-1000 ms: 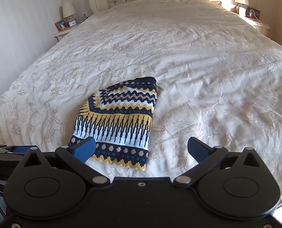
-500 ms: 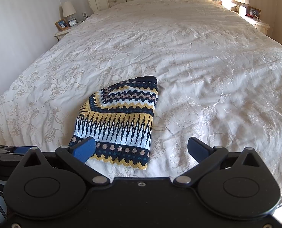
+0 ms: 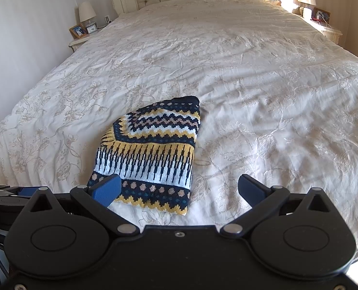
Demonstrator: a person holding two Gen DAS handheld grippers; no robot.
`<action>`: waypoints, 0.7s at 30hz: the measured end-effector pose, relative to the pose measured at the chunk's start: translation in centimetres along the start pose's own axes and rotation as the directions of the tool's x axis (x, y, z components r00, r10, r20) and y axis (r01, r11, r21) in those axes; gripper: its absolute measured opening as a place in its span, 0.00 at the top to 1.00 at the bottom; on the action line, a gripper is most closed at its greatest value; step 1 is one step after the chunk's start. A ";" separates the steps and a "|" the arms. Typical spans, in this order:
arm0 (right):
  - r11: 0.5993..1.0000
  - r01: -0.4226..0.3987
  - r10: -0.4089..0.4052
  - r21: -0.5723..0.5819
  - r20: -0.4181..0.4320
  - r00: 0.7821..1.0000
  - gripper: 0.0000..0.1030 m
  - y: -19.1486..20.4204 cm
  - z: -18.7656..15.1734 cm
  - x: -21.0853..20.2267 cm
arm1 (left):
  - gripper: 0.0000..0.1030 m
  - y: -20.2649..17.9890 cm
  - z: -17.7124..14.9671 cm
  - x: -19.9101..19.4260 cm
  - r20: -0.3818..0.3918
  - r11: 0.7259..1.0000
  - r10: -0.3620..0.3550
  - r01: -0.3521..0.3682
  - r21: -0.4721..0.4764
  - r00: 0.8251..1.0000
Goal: Fold small clothes
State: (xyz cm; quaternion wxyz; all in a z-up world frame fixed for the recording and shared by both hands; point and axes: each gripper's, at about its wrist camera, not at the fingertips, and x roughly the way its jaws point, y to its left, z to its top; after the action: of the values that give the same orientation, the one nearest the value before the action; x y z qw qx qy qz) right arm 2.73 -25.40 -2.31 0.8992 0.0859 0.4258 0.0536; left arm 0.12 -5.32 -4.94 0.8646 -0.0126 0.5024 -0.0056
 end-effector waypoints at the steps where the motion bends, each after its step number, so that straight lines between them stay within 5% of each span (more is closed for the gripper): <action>1: 1.000 0.000 0.000 0.000 0.000 1.000 0.01 0.0 0.0 0.0 | 0.16 0.0 0.0 0.0 0.000 1.000 0.001 -0.001 0.000 1.000; 21: 1.000 0.001 -0.001 -0.001 0.000 1.000 0.01 0.1 -0.2 -0.1 | 0.16 0.2 -0.1 0.2 -0.004 1.000 0.000 0.000 -0.001 1.000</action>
State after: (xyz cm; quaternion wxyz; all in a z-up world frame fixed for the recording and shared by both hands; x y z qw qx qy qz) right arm 2.54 -25.24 -2.33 0.8991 0.0852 0.4260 0.0534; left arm 0.08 -5.13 -5.16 0.8634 -0.0132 0.5043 -0.0053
